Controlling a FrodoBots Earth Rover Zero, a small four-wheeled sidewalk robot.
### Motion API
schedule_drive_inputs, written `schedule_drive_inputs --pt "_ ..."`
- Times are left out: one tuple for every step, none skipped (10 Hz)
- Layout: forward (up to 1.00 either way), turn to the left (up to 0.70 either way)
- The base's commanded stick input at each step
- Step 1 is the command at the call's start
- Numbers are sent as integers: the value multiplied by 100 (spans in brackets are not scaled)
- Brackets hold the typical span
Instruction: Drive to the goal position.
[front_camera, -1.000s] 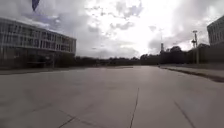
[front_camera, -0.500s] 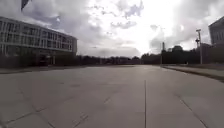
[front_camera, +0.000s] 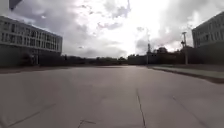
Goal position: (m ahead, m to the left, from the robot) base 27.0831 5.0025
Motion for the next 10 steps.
schedule_drive_inputs --pt "70 0" --pt "70 0" --pt "70 0" --pt "70 0" --pt "70 0" --pt "70 0" --pt "70 0" --pt "70 0" --pt "70 0" --pt "70 0"
